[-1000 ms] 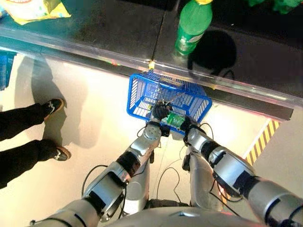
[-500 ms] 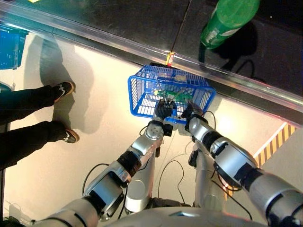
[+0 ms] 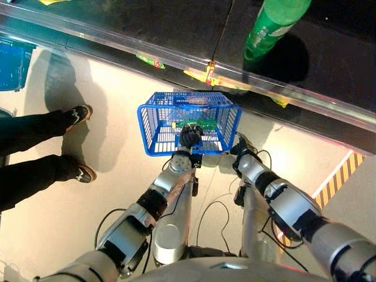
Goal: Pick up the snacks into the basket
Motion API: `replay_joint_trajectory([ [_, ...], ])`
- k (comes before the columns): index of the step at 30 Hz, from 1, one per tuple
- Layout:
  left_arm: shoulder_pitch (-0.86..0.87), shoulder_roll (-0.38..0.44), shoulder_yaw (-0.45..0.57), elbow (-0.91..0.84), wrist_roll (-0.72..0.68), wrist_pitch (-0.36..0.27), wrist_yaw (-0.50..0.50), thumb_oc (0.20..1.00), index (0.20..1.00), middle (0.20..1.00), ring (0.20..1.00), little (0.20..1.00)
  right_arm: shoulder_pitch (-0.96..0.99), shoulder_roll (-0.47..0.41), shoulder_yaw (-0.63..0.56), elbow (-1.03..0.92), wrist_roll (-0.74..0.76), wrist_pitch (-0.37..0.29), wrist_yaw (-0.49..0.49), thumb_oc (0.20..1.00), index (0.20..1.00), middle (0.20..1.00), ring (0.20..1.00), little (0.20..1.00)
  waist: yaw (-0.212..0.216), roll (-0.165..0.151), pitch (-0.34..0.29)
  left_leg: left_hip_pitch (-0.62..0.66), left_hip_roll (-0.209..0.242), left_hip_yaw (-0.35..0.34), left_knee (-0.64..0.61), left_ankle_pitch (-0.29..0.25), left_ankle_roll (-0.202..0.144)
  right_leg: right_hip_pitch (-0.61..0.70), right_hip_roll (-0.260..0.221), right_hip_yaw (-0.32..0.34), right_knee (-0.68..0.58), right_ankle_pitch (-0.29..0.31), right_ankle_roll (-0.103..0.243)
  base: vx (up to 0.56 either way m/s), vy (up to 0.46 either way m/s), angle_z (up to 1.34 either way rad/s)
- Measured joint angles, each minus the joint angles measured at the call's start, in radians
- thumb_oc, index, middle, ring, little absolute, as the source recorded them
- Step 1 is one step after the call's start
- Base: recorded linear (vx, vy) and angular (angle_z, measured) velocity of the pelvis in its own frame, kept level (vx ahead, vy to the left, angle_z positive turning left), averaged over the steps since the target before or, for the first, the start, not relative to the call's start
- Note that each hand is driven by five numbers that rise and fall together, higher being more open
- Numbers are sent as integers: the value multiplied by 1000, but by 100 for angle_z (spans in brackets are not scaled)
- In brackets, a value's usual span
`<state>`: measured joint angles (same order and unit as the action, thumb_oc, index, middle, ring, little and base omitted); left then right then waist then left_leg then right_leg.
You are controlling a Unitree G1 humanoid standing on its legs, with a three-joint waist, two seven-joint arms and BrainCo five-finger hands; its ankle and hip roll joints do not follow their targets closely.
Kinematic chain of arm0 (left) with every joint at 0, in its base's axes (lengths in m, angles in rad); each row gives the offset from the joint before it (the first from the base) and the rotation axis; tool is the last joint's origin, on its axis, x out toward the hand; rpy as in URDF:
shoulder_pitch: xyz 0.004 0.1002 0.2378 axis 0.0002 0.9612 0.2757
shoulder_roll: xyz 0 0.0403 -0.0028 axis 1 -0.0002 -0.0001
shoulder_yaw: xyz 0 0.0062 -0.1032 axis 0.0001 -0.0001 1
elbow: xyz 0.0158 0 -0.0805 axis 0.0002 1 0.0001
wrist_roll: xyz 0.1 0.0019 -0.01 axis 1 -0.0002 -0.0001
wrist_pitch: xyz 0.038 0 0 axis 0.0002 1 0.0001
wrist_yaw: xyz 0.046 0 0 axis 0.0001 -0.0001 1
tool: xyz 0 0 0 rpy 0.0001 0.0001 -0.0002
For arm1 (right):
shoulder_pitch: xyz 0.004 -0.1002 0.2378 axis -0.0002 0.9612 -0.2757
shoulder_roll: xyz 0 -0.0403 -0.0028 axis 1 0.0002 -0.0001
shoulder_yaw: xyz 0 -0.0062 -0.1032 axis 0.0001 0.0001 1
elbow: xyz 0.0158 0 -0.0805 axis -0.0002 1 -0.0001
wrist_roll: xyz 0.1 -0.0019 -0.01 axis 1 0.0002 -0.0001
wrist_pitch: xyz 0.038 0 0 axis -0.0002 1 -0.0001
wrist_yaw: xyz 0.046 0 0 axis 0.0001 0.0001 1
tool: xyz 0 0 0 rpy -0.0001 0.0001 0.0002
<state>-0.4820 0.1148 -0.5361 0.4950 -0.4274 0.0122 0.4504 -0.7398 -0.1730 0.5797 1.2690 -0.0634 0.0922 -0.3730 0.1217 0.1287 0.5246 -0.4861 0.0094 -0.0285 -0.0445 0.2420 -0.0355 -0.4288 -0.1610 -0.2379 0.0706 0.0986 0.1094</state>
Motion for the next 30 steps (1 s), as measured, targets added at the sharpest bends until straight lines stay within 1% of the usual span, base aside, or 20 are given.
replay_joint_trajectory([
  [1, 5, 7, 15, 4, 2, 0, -1, 200, 200, 200, 200, 200, 27, -11, 0, -22, 0, -3, 2, 1000, 1000, 1000, 1000, 1000, -2, 0, 0, 6, 0, 0, -1, 0, 0, 4, -1, 1, 3, -2, 1, -4, -50, 1],
  [3, 31, 17, 90, 24, 22, 0, -7, 200, 200, 200, 200, 200, 169, -80, 8, -269, 8, -23, 19, 1000, 1000, 1000, 1000, 1000, -25, -6, 0, 26, 2, -3, 0, 2, 2, 16, -2, 14, 29, -18, 1, 20, -70, 5],
  [4, 44, 39, 118, 45, 25, 0, -6, 200, 200, 200, 200, 200, 222, -101, 7, -322, 11, -37, 25, 1000, 1000, 1000, 1000, 1000, -44, -13, 1, 39, 6, 1, -2, 0, 0, 22, -1, 16, 35, -26, 5, 20, -67, -4],
  [5, 60, 60, 163, 79, 49, 1, -6, 200, 200, 200, 200, 200, 305, -133, -4, -447, 18, -44, 42, 1000, 1000, 1000, 1000, 1000, -68, -20, 3, 57, 6, 3, -3, -4, -5, 35, 2, 17, 41, -31, 2, 17, -104, -9],
  [6, 67, 65, 177, 84, 60, 3, -2, 200, 200, 200, 200, 200, 320, -133, -6, -480, 18, -51, 46, 1000, 1000, 1000, 1000, 1000, -74, -23, 2, 63, 7, 4, -2, -4, -5, 41, 4, 17, 41, -32, 0, 2, -128, -17],
  [7, 89, 94, 203, 98, 83, 3, 3, 200, 200, 200, 200, 200, 372, -151, -51, -513, 33, -62, 57, 1000, 1000, 1000, 1000, 1000, -97, -37, 1, 77, 21, 16, -5, -7, -9, 46, 13, 32, 42, -33, -1, 19, -148, -19],
  [8, 95, 102, 216, 112, 101, 2, 7, 200, 200, 200, 200, 200, 396, -157, -82, -538, 51, -69, 58, 1000, 1000, 1000, 1000, 1000, -95, -42, 1, 83, 21, 19, -4, -7, -9, 54, 21, 36, 40, -33, -2, 11, -124, -13],
  [9, 97, 106, 224, 151, 110, 3, 2, 200, 200, 200, 200, 200, 450, -183, -136, -579, 68, -75, 60, 1000, 1000, 1000, 1000, 1000, -124, -43, 1, 96, 27, 7, 0, -8, -11, 73, 40, 64, 43, -45, -7, 51, -71, 14],
  [11, 113, 106, 244, 201, 137, 5, 2, 200, 200, 200, 200, 200, 514, -193, -191, -630, 91, -88, 58, 1000, 1000, 1000, 1000, 1000, -145, -49, 0, 125, 35, -16, 2, -7, -17, 105, 71, 121, 53, -70, -15, 47, -49, 17],
  [12, 131, 112, 246, 213, 145, 4, -1, 200, 200, 200, 200, 200, 542, -202, -214, -620, 99, -92, 65, 1000, 1000, 1000, 1000, 1000, -148, -66, -1, 154, 45, -6, -1, -11, -24, 122, 79, 130, 63, -76, -20, 56, -129, -12],
  [13, 140, 109, 251, 222, 146, 3, -2, 200, 200, 200, 200, 200, 552, -212, -228, -620, 106, -92, 67, 1000, 1000, 1000, 1000, 1000, -148, -70, 0, 165, 49, -3, 1, -14, -28, 129, 84, 136, 68, -78, -23, 73, -162, -27],
  [14, 146, 88, 294, 275, 154, 3, -14, 200, 200, 200, 200, 200, 583, -203, -282, -635, 121, -97, 77, 1000, 1000, 1000, 1000, 1000, -154, -72, 0, 200, 56, 1, 2, -18, -33, 158, 92, 145, 73, -82, -28, 63, -130, -15],
  [17, 194, 83, 335, 337, 160, 5, -18, 200, 200, 200, 200, 200, 616, -187, -297, -626, 135, -116, 84, 1000, 1000, 1000, 1000, 1000, -161, -71, -2, 259, 80, 2, 5, -37, -58, 210, 113, 146, 83, -93, -43, 57, -91, -12],
  [20, 206, 63, 414, 401, 157, -8, -42, 200, 200, 200, 200, 200, 628, -172, -317, -576, 153, -115, 89, 1000, 1000, 1000, 1000, 1000, -158, -61, -11, 291, 98, 0, 4, -46, -62, 223, 128, 145, 128, -118, -63, 60, -73, 0],
  [21, 214, 57, 420, 415, 156, -8, -51, 200, 200, 200, 200, 200, 639, -174, -319, -565, 154, -114, 89, 1000, 1000, 1000, 1000, 1000, -158, -53, -27, 293, 99, -2, 4, -47, -63, 221, 128, 143, 140, -126, -65, 27, -38, 8],
  [24, 243, 13, 418, 501, 159, -7, -76, 200, 200, 200, 200, 200, 631, -175, -339, -424, 156, -111, 87, 1000, 1000, 1000, 1000, 1000, -157, -7, -103, 314, 103, -4, 0, -49, -63, 240, 130, 127, 154, -143, -73, 13, -3, 13],
  [25, 265, -8, 408, 550, 178, -16, -89, 200, 200, 200, 200, 200, 629, -177, -342, -348, 155, -113, 85, 1000, 1000, 1000, 1000, 1000, -157, 19, -137, 321, 105, -4, 1, -63, -62, 255, 130, 121, 150, -144, -78, 27, 42, 14],
  [26, 262, -23, 412, 591, 178, -17, -94, 200, 200, 200, 200, 200, 627, -173, -343, -315, 156, -107, 85, 1000, 1000, 1000, 1000, 1000, -159, 29, -158, 321, 105, -3, 4, -73, -60, 261, 127, 115, 150, -148, -79, 48, 68, 14],
  [27, 286, -36, 403, 633, 193, -8, -97, 200, 200, 200, 200, 200, 624, -163, -348, -235, 155, -107, 84, 1000, 1000, 1000, 1000, 1000, -154, 39, -199, 324, 106, -2, 7, -101, -61, 264, 119, 117, 148, -154, -84, 60, 81, 8],
  [30, 328, -46, 403, 669, 220, -4, -98, 200, 200, 200, 200, 200, 630, -149, -354, -162, 154, -92, 79, 1000, 1000, 1000, 1000, 1000, -152, 30, -253, 337, 109, 2, 13, -173, -62, 286, 109, 107, 133, -157, -94, 46, 95, 8],
])
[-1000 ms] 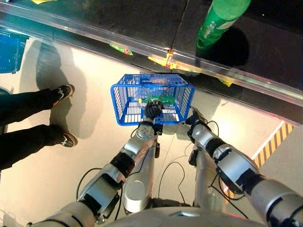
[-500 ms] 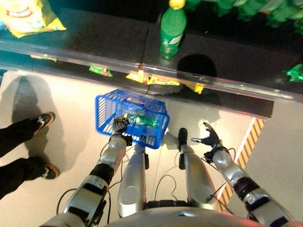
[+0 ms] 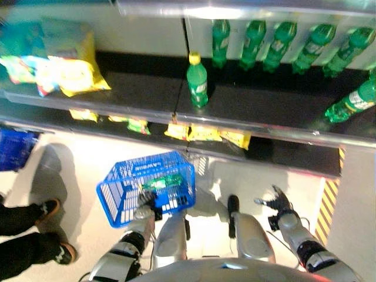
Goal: Pick up the snacks into the basket
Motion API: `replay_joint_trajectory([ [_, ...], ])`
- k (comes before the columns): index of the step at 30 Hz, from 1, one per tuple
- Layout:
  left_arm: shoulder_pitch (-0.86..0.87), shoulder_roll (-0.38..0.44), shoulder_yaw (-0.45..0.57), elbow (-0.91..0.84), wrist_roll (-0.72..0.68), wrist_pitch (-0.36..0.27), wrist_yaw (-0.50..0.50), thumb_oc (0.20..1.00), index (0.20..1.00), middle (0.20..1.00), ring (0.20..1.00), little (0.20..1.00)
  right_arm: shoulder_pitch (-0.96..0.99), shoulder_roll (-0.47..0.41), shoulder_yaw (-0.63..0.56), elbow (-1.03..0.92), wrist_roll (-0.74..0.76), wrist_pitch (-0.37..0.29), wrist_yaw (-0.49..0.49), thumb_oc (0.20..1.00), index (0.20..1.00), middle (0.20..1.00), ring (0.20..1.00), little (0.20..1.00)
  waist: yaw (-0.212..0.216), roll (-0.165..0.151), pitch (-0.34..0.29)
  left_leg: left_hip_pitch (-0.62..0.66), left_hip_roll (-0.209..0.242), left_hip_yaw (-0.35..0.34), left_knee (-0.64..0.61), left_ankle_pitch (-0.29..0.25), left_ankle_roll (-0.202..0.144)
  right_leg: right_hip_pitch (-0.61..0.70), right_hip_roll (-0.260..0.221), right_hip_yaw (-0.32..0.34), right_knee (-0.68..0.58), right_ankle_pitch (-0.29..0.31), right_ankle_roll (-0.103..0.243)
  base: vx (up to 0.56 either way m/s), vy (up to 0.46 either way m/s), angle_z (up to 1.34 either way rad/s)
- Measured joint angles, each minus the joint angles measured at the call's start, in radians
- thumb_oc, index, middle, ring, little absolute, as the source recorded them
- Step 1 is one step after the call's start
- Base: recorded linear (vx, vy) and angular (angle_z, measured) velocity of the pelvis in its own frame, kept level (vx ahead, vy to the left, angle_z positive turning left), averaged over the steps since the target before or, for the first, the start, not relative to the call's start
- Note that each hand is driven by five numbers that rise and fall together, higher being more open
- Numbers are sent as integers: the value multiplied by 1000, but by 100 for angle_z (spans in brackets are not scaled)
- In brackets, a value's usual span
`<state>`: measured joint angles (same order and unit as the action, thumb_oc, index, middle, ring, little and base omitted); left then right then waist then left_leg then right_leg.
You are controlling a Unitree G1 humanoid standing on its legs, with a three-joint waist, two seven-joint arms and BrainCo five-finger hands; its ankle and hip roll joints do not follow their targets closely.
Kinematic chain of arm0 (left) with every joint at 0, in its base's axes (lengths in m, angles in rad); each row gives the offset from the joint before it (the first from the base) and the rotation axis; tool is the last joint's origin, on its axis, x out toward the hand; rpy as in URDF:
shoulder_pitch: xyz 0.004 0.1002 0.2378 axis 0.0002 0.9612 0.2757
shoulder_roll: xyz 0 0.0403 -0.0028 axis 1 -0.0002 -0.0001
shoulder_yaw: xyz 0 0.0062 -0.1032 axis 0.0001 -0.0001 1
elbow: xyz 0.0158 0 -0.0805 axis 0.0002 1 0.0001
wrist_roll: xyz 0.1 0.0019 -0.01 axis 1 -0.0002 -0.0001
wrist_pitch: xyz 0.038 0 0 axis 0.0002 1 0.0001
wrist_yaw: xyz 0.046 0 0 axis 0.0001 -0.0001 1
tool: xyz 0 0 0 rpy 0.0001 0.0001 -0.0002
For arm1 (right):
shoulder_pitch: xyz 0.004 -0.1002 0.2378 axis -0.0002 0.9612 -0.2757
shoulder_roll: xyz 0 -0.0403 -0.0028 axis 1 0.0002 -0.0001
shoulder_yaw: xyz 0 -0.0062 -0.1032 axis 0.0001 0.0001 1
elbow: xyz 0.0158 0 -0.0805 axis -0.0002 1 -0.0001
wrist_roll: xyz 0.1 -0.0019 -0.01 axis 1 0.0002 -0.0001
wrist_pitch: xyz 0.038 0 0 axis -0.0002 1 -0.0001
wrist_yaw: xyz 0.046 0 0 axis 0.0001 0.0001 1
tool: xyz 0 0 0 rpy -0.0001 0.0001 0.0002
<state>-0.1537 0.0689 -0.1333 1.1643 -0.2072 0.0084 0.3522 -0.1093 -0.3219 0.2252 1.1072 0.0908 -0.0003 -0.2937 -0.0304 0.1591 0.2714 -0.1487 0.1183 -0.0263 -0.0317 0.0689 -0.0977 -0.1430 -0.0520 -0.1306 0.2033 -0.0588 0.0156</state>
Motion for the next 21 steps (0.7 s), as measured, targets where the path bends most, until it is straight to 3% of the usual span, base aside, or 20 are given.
replay_joint_trajectory([
  [1, 15, -1, -2, 10, 9, 2, 1, 200, 200, 200, 200, 200, 17, 2, 0, 19, -1, 6, -2, 1000, 1000, 1000, 1000, 1000, -2, -21, -26, -4, 2, 0, 19, -25, -4, 1, -21, -19, -2, -8, -10, 77, 245, 14],
  [3, 1, 6, 2, 48, 54, 2, 6, 200, 200, 200, 200, 200, 29, 20, -2, 46, -2, 13, -5, 1000, 1000, 1000, 1000, 1000, 21, -59, -52, 0, 15, 17, 53, -25, -5, 4, -70, -62, -6, -1, -5, 71, 240, -3],
  [4, 5, 25, -6, 53, 90, 7, 19, 200, 200, 200, 200, 200, 36, 30, -16, 50, -4, 18, -5, 1000, 1000, 1000, 1000, 1000, 17, -96, -78, 4, 33, 34, 91, -35, -42, 15, -112, -91, -22, 11, 15, 72, 327, 10],
  [7, 9, 25, -26, 55, 130, 6, 28, 200, 200, 200, 200, 200, 58, 26, -31, 72, -10, 31, -6, 1000, 1000, 1000, 1000, 1000, -4, -94, -83, 53, 106, 53, 99, -39, -76, 85, -127, -145, -52, 16, 42, 56, 288, 49],
  [8, 11, 26, -26, 53, 131, 7, 30, 200, 200, 200, 200, 200, 58, 26, -31, 75, -10, 35, -5, 1000, 1000, 1000, 1000, 1000, -6, -79, -92, 65, 111, 53, 90, -30, -67, 85, -126, -147, -46, 9, 53, 17, 385, 20],
  [9, 19, 11, -29, 65, 132, 7, 30, 200, 200, 200, 200, 200, 58, 14, -26, 77, -14, 35, -4, 1000, 1000, 1000, 1000, 1000, -9, -54, -101, 69, 132, 32, 91, 1, -68, 66, -131, -130, -30, 12, 87, 23, 518, 16],
  [10, 11, 10, -28, 74, 132, 6, 29, 200, 200, 200, 200, 200, 49, 19, -25, 82, -18, 37, -4, 1000, 1000, 1000, 1000, 1000, -9, -55, -100, 64, 126, 19, 88, -25, -101, 64, -151, -126, -27, 13, 98, 36, 512, 28],
  [11, -14, 25, -41, 76, 143, 4, 29, 200, 200, 200, 200, 200, 39, 32, -27, 95, -23, 43, -2, 1000, 1000, 1000, 1000, 1000, -7, -87, -87, 57, 104, 15, 100, -43, -107, 65, -198, -95, -20, 20, 118, 40, 398, 50],
  [12, -38, 50, -43, 76, 156, 5, 25, 200, 200, 200, 200, 200, 30, 59, -36, 104, -24, 48, 4, 1000, 1000, 1000, 1000, 1000, -7, -125, -78, 46, 79, 31, 128, -50, -95, 76, -232, -54, -30, 22, 138, 26, 377, 54],
  [13, -43, 75, -44, 76, 158, 6, 15, 200, 200, 200, 200, 200, 35, 81, -46, 113, -23, 48, 9, 1000, 1000, 1000, 1000, 1000, -7, -163, -79, 37, 53, 55, 135, -54, -85, 84, -256, -20, -46, 27, 125, -16, 357, 55],
  [14, -56, 110, -43, 73, 159, 7, 6, 200, 200, 200, 200, 200, 45, 117, -71, 121, -23, 46, 14, 1000, 1000, 1000, 1000, 1000, -8, -215, -98, 27, 13, 66, 143, -55, -58, 100, -291, 0, -90, 65, 112, -57, 297, 28],
  [15, -59, 129, -43, 79, 157, 10, -5, 200, 200, 200, 200, 200, 43, 135, -86, 130, -22, 47, 15, 1000, 1000, 1000, 1000, 1000, 0, -236, -104, 27, 0, 70, 138, -59, -48, 96, -299, 8, -100, 116, 103, -80, 313, 1],
  [17, -44, 156, -45, 83, 159, 17, -25, 200, 200, 200, 200, 200, 37, 172, -97, 131, -17, 48, 15, 1000, 1000, 1000, 1000, 1000, 16, -247, -113, 58, -10, 100, 81, -36, -12, 58, -304, 30, -93, 244, 110, -112, 514, -39],
  [18, -42, 162, -37, 84, 157, 26, -30, 200, 200, 200, 200, 200, 26, 191, -93, 119, -10, 48, 13, 1000, 1000, 1000, 1000, 1000, 19, -256, -117, 71, -35, 134, 55, -21, 11, 2, -314, 34, -75, 340, 137, -120, 656, -61],
  [19, -42, 156, -36, 80, 157, 27, -33, 200, 200, 200, 200, 200, -2, 186, -99, 114, 0, 49, 10, 1000, 1000, 1000, 1000, 1000, 24, -252, -113, 79, -41, 162, 40, -16, 24, -17, -320, 24, -72, 396, 152, -84, 435, -73],
  [20, -36, 145, -39, 79, 159, 28, -36, 200, 200, 200, 200, 200, -7, 190, -100, 109, 5, 47, 9, 1000, 1000, 1000, 1000, 1000, 20, -243, -108, 91, -48, 166, 15, -2, 35, -29, -320, 18, -66, 425, 163, -95, 589, -38],
  [21, -44, 118, -43, 75, 184, 32, -45, 200, 200, 200, 200, 200, -3, 193, -98, 85, 16, 42, 10, 1000, 1000, 1000, 1000, 1000, 7, -226, -100, 118, -56, 157, -26, 10, 65, -31, -314, 16, -54, 382, 197, -98, 519, -24],
])
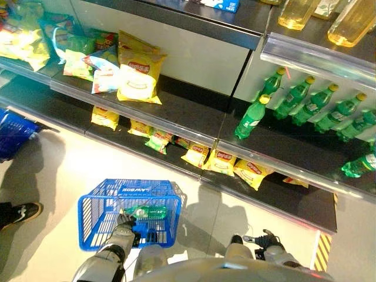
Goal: Pick up the snacks into the basket
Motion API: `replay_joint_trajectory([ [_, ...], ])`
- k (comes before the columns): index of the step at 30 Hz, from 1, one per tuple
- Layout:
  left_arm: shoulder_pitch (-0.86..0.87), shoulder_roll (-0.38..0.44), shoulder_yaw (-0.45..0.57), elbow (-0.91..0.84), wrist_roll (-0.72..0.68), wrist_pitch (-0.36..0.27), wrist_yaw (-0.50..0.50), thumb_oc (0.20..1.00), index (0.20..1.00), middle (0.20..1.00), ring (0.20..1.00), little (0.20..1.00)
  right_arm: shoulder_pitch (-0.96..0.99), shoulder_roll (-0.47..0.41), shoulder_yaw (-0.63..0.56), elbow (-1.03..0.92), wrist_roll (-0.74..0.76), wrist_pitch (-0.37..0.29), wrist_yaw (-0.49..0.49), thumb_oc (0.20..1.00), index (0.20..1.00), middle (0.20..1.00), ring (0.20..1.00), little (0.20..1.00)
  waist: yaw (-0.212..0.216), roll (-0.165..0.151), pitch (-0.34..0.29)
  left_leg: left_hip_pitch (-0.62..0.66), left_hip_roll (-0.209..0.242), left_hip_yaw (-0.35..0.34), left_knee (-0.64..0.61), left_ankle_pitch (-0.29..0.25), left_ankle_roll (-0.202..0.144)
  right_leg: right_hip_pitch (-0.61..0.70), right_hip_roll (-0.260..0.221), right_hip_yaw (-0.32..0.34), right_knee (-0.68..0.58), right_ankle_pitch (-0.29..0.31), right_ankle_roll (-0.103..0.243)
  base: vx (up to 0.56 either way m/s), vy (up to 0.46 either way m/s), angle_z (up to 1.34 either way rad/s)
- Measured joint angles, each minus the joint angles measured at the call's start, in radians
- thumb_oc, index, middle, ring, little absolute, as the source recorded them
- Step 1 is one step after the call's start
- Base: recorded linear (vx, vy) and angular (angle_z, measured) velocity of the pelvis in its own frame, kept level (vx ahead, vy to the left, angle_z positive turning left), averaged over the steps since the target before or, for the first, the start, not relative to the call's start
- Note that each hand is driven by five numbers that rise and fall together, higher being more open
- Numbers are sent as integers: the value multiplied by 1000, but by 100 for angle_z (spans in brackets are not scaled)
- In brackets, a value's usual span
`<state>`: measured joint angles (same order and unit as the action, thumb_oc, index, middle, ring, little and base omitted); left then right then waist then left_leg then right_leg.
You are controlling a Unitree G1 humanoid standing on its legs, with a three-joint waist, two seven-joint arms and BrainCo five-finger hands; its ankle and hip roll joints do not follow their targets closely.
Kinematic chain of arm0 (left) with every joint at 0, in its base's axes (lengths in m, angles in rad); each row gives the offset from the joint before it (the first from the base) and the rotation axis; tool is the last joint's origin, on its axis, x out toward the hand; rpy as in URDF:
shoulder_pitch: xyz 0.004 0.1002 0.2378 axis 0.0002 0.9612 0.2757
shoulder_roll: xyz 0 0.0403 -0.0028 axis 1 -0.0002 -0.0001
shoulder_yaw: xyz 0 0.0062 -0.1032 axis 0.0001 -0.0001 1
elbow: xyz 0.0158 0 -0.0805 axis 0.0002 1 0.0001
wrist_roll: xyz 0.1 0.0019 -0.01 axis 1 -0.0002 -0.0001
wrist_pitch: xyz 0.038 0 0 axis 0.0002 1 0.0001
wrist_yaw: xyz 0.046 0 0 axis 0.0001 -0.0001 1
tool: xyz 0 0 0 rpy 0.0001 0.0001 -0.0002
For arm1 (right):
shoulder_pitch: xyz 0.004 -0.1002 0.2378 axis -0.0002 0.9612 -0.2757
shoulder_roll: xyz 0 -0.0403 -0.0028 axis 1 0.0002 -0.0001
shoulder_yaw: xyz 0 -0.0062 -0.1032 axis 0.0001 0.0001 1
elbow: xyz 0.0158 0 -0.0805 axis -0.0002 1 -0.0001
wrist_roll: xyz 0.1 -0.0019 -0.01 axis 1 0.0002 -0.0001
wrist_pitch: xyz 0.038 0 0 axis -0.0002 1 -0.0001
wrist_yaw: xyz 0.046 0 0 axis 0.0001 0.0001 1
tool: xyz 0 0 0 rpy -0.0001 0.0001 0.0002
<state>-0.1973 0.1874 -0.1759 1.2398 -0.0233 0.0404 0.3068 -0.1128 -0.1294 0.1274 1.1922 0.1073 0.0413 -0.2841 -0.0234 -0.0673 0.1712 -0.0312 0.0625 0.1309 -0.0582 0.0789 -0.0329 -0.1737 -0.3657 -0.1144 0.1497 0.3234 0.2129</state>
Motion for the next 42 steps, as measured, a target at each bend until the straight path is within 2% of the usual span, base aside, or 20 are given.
replay_joint_trajectory([
  [1, 0, -8, -4, 3, 29, 3, -1, 200, 200, 200, 200, 200, -1, -1, 6, 0, 3, 0, 3, 1000, 1000, 1000, 1000, 1000, -9, 12, 1, 16, 3, 5, -22, 8, 8, 5, 54, 18, 26, -105, 30, -98, 519, -5],
  [2, 3, -8, 3, 5, 48, 3, -5, 200, 200, 200, 200, 200, -6, 0, 5, 1, 10, -3, 8, 1000, 1000, 1000, 1000, 1000, -8, 30, 11, 30, 27, 12, -30, 14, 8, 9, 136, 30, 92, -224, -1, -77, 353, -13],
  [3, 16, 1, 2, 7, 51, 6, -9, 200, 200, 200, 200, 200, -4, 4, 5, -8, 15, -7, 12, 1000, 1000, 1000, 1000, 1000, -9, 32, 5, 45, 50, 16, -31, 11, -1, 8, 238, 3, 171, -319, -67, -67, 357, -9],
  [5, 46, -3, 1, -25, 55, 11, -9, 200, 200, 200, 200, 200, 16, -2, 10, -4, 21, -15, 18, 1000, 1000, 1000, 1000, 1000, 15, 2, -17, 56, 8, 42, -22, -10, -8, 60, 277, -66, 94, -373, -141, -47, 382, -32],
  [8, 69, -9, 0, -34, 62, 16, -27, 200, 200, 200, 200, 200, 13, -10, 21, 55, 23, -12, 29, 1000, 1000, 1000, 1000, 1000, 10, 16, -23, 75, -18, 32, -34, -9, -9, 142, 296, 38, -26, -369, -153, -21, 177, -5],
  [12, 103, -48, -14, -61, 87, 18, -31, 200, 200, 200, 200, 200, 19, -26, 59, 50, 12, -3, 34, 1000, 1000, 1000, 1000, 1000, 11, 35, -41, 90, -11, 29, -29, -9, -18, 179, 313, 54, -108, -326, -166, -37, 44, -18],
  [18, 151, -64, -91, -164, 88, 29, -29, 200, 200, 200, 200, 200, 28, -18, 130, -86, -39, 3, 27, 1000, 1000, 1000, 1000, 1000, 13, 44, -56, 82, -11, 55, -8, -20, -23, 205, 315, 87, -203, -273, -161, -93, 22, -18],
  [22, 155, -65, -162, -234, 129, 33, -29, 200, 200, 200, 200, 200, 36, -50, 185, -150, -81, 4, 27, 1000, 1000, 1000, 1000, 1000, 42, 58, -41, 6, -22, -83, 83, -61, -33, 188, 293, 100, -223, -235, -166, -116, 149, -5],
  [23, 155, -70, -147, -249, 130, 34, -28, 200, 200, 200, 200, 200, 43, -61, 181, -181, -87, 3, 26, 1000, 1000, 1000, 1000, 1000, 33, 63, -35, -6, -16, -69, 83, -58, -26, 187, 282, 80, -228, -236, -168, -62, 225, 27],
  [24, 146, -70, -149, -249, 130, 36, -26, 200, 200, 200, 200, 200, 49, -70, 181, -203, -87, 4, 26, 1000, 1000, 1000, 1000, 1000, 23, 49, -26, -16, -15, -68, 92, -63, -54, 182, 266, 81, -228, -240, -178, -28, 223, 36],
  [27, 130, -62, -150, -245, 153, 42, 1, 200, 200, 200, 200, 200, 61, -102, 159, -345, -86, 5, 26, 1000, 1000, 1000, 1000, 1000, 9, 29, -9, -31, 93, -60, 123, -94, -93, 150, 230, 72, -210, -240, -155, -36, 244, 2],
  [29, 131, -87, -155, -248, 172, 54, 17, 200, 200, 200, 200, 200, 103, -153, 153, -493, -82, 11, 27, 1000, 1000, 1000, 1000, 1000, 3, 50, -3, -14, 180, -44, 104, -100, -101, 144, 221, 48, -211, -225, -111, -57, 441, 13],
  [30, 134, -97, -157, -255, 189, 58, 36, 200, 200, 200, 200, 200, 128, -183, 141, -577, -78, -9, 27, 1000, 1000, 1000, 1000, 1000, -13, 58, 1, -16, 199, -9, 85, -47, -162, 150, 206, 15, -218, -217, -78, -38, 248, 32],
  [32, 134, -75, -162, -273, 201, 51, 48, 200, 200, 200, 200, 200, 132, -152, 140, -590, -74, -11, 28, 1000, 1000, 1000, 1000, 1000, -18, -5, 7, -18, 155, -1, 73, -33, -151, 146, 168, 33, -223, -218, -67, -8, 263, 37],
  [33, 111, -52, -157, -289, 202, 53, 66, 200, 200, 200, 200, 200, 153, -118, 140, -621, -62, -14, 29, 1000, 1000, 1000, 1000, 1000, -13, -62, 12, -36, 124, -7, 78, -33, -134, 141, 142, 39, -220, -212, -62, 82, 533, 35],
  [34, 95, -41, -152, -282, 204, 54, 67, 200, 200, 200, 200, 200, 157, -102, 140, -648, -51, -11, 35, 1000, 1000, 1000, 1000, 1000, -11, -79, 16, -39, 114, -7, 86, -37, -128, 145, 129, 33, -216, -201, -55, 84, 405, 31],
  [36, 65, -40, -163, -237, 207, 56, 66, 200, 200, 200, 200, 200, 195, -68, 111, -762, -36, -23, 48, 1000, 1000, 1000, 1000, 1000, -17, -86, 13, -34, 98, -17, 97, -58, -118, 160, 113, 10, -171, -181, -53, 71, 476, 32],
  [38, 41, -59, -190, -184, 207, 64, 65, 200, 200, 200, 200, 200, 213, -80, 90, -850, -35, -33, 48, 1000, 1000, 1000, 1000, 1000, -15, -59, 30, -38, 91, -23, 125, -79, -100, 135, 95, 21, -98, -180, -53, 7, 397, 16],
  [41, 34, -80, -181, -159, 207, 76, 71, 200, 200, 200, 200, 200, 191, -80, 107, -893, -33, -35, 46, 1000, 1000, 1000, 1000, 1000, -26, -66, 27, -36, 48, 35, 128, -79, -65, 51, 61, 17, -33, -125, -88, -1, 390, -38],
  [42, 43, -93, -135, -157, 206, 77, 75, 200, 200, 200, 200, 200, 166, -85, 127, -918, -33, -37, 49, 1000, 1000, 1000, 1000, 1000, -19, -63, 37, -34, 45, 65, 119, -83, -44, 32, 56, -26, -43, -62, -121, 110, 471, -59],
])
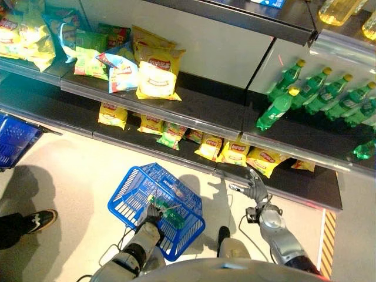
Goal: Pick up the snacks into the basket
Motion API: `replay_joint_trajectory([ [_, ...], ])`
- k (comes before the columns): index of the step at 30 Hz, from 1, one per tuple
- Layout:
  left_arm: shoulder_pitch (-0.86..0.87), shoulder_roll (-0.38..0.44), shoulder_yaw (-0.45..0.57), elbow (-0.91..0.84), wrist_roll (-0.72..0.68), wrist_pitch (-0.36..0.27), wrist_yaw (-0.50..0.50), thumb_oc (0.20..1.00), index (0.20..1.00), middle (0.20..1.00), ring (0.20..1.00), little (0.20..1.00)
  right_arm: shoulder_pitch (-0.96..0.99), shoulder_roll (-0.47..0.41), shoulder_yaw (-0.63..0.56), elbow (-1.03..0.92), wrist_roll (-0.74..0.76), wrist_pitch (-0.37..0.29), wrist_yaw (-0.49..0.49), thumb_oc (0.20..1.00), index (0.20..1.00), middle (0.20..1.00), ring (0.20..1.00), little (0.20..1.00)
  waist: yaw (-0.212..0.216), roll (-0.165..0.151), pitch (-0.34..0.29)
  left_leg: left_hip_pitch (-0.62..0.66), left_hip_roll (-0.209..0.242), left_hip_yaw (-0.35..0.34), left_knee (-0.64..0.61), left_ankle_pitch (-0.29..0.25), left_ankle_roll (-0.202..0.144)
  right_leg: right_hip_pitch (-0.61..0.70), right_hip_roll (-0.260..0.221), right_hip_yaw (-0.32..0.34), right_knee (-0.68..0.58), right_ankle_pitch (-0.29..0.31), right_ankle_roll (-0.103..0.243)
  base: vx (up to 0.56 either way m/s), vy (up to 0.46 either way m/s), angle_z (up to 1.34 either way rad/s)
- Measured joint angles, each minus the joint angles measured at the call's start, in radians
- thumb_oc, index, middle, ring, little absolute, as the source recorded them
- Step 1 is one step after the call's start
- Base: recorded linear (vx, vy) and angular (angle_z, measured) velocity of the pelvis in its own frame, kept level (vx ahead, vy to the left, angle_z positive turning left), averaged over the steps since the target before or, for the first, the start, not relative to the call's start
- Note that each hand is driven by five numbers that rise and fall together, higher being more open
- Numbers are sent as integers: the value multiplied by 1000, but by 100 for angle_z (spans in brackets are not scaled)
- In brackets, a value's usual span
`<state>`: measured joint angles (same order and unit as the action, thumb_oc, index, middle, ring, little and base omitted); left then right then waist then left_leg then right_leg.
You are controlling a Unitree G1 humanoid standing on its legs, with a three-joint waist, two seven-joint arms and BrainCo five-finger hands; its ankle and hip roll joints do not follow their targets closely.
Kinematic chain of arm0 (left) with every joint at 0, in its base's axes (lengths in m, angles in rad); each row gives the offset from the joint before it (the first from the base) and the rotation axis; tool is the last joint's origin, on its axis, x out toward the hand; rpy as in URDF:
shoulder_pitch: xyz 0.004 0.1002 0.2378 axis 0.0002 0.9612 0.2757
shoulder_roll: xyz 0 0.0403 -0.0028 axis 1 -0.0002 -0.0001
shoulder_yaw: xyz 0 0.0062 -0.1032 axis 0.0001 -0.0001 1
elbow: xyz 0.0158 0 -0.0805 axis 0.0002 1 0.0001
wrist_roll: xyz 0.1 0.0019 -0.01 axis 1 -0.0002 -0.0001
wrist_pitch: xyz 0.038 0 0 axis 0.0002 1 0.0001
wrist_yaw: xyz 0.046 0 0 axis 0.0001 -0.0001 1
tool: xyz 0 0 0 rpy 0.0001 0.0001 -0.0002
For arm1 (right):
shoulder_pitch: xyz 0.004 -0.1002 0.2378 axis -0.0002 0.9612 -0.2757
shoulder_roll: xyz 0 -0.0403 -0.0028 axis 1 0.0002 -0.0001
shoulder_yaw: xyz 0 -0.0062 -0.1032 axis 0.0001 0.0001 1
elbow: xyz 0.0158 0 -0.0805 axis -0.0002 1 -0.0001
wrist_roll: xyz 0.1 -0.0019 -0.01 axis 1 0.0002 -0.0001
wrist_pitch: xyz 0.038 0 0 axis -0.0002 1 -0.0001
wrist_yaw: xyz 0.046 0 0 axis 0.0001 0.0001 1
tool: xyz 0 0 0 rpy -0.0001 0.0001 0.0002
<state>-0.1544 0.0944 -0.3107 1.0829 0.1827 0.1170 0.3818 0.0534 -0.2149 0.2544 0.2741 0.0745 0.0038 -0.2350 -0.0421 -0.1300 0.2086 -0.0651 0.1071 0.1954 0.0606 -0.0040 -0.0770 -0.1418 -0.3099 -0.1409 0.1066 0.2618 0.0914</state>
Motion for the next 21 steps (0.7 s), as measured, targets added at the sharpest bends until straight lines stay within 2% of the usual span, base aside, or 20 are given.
replay_joint_trajectory([
  [1, -2, -9, 17, 3, 0, 7, 2, 200, 200, 200, 200, 200, 2, 0, -2, -13, 3, 0, 1, 1000, 1000, 1000, 1000, 1000, 0, 4, 2, -4, -2, -3, -3, -4, 13, 1, -2, -18, -6, 32, -5, 158, 574, -39],
  [2, 0, -21, 18, 4, 0, 12, 4, 200, 200, 200, 200, 200, 41, -13, -11, -58, 20, 1, 8, 1000, 1000, 1000, 1000, 1000, -11, 15, 5, 12, -13, -9, -18, 3, 32, -28, 20, -1, 78, 3, 25, 166, 468, -11],
  [3, 10, -21, 39, 10, 1, 9, 5, 200, 200, 200, 200, 200, 66, -19, -17, -90, 26, -4, 15, 1000, 1000, 1000, 1000, 1000, 5, 30, 6, 25, 12, -27, -35, 13, 36, -61, 87, 74, 145, -126, 71, 67, 173, 7],
  [4, 20, -18, 56, 4, 0, 13, 8, 200, 200, 200, 200, 200, 83, -14, -28, -107, 35, -7, 14, 1000, 1000, 1000, 1000, 1000, -6, 35, 1, 29, 28, -36, -57, 24, 37, -61, 153, 121, 154, -193, 61, 50, 144, 10],
  [5, 32, -9, 59, 0, 0, 19, 11, 200, 200, 200, 200, 200, 102, -20, -25, -128, 45, -10, 18, 1000, 1000, 1000, 1000, 1000, -7, 27, -5, 53, 32, -35, -95, 48, 30, -55, 200, 115, 137, -227, 55, 61, 159, 27],
  [6, 68, 8, 57, -5, 1, 21, 12, 200, 200, 200, 200, 200, 114, -31, -24, -147, 58, -21, 20, 1000, 1000, 1000, 1000, 1000, -18, -19, -32, 61, -10, -32, -143, 71, 32, -40, 237, 87, 55, -228, 49, 90, 193, 24],
  [7, 77, 16, 58, -9, 1, 25, 13, 200, 200, 200, 200, 200, 117, -31, -22, -150, 59, -21, 22, 1000, 1000, 1000, 1000, 1000, -21, -45, -47, 61, -37, -30, -150, 71, 30, -30, 244, 74, 17, -235, 34, 98, 149, 17],
  [8, 76, 16, 60, -9, 0, 26, 13, 200, 200, 200, 200, 200, 116, -39, -20, -149, 60, -21, 28, 1000, 1000, 1000, 1000, 1000, -22, -52, -55, 68, -48, -23, -149, 66, 23, -10, 248, 73, -19, -222, -35, 67, 66, -7],
  [9, 77, 17, 64, -9, 0, 28, 14, 200, 200, 200, 200, 200, 106, -43, -13, -150, 61, -22, 31, 1000, 1000, 1000, 1000, 1000, -20, -45, -54, 76, -43, -13, -150, 62, 17, 5, 257, 77, -45, -211, -27, 124, 61, -52],
  [10, 82, 16, 80, -8, 0, 42, 16, 200, 200, 200, 200, 200, 85, -46, 3, -151, 64, -24, 37, 1000, 1000, 1000, 1000, 1000, -15, -34, -57, 86, -32, 13, -150, 58, 5, 13, 264, 59, -84, -175, -28, 164, 26, -60],
  [11, 84, 15, 81, -11, 0, 47, 15, 200, 200, 200, 200, 200, 69, -49, 7, -155, 64, -23, 36, 1000, 1000, 1000, 1000, 1000, -11, -29, -55, 91, -29, 24, -150, 54, 3, 21, 267, 29, -105, -164, -28, 234, 8, -57],
  [13, 97, 7, 87, -41, -2, 56, 15, 200, 200, 200, 200, 200, 74, -80, 10, -203, 63, -21, 36, 1000, 1000, 1000, 1000, 1000, -28, -18, -52, 96, -26, 24, -149, 48, -2, 36, 266, 4, -128, -163, -26, 127, -27, -9],
  [16, 109, -1, 79, -70, -2, 56, 16, 200, 200, 200, 200, 200, 99, -123, -3, -292, 64, -30, 38, 1000, 1000, 1000, 1000, 1000, -24, -6, -53, 113, -19, 22, -137, 39, -11, 74, 276, -2, -166, -159, -35, 61, -8, 4],
  [17, 119, 3, 77, -98, -12, 57, 18, 200, 200, 200, 200, 200, 95, -125, -3, -312, 66, -31, 38, 1000, 1000, 1000, 1000, 1000, -18, -2, -44, 93, -17, 18, -82, 20, -21, 64, 277, -3, -158, -172, -50, -47, -42, -3],
  [18, 94, 31, 59, -176, -23, 46, 36, 200, 200, 200, 200, 200, 82, -133, -8, -373, 74, -41, 39, 1000, 1000, 1000, 1000, 1000, -2, -36, -18, -85, -6, -15, 233, -37, -83, -2, 267, -2, -63, -219, -113, -50, -20, 14],
  [19, 63, 35, 23, -197, -23, 43, 44, 200, 200, 200, 200, 200, 87, -159, -20, -414, 74, -54, 39, 1000, 1000, 1000, 1000, 1000, 0, -38, -5, -165, -5, -35, 356, -28, -99, 0, 248, -4, -51, -220, -115, -34, -12, 10],
  [20, 32, 22, -12, -198, -21, 41, 45, 200, 200, 200, 200, 200, 73, -208, -24, -431, 74, -71, 41, 1000, 1000, 1000, 1000, 1000, 21, 2, 21, -192, -24, -66, 407, -30, -106, 18, 250, 2, -44, -210, -116, 59, 103, -2],
  [21, 12, 8, -30, -197, -14, 43, 44, 200, 200, 200, 200, 200, 52, -231, -26, -429, 74, -72, 42, 1000, 1000, 1000, 1000, 1000, 25, 26, 27, -187, -30, -71, 406, -38, -91, 20, 255, 11, -41, -216, -116, 54, 104, -23],
])
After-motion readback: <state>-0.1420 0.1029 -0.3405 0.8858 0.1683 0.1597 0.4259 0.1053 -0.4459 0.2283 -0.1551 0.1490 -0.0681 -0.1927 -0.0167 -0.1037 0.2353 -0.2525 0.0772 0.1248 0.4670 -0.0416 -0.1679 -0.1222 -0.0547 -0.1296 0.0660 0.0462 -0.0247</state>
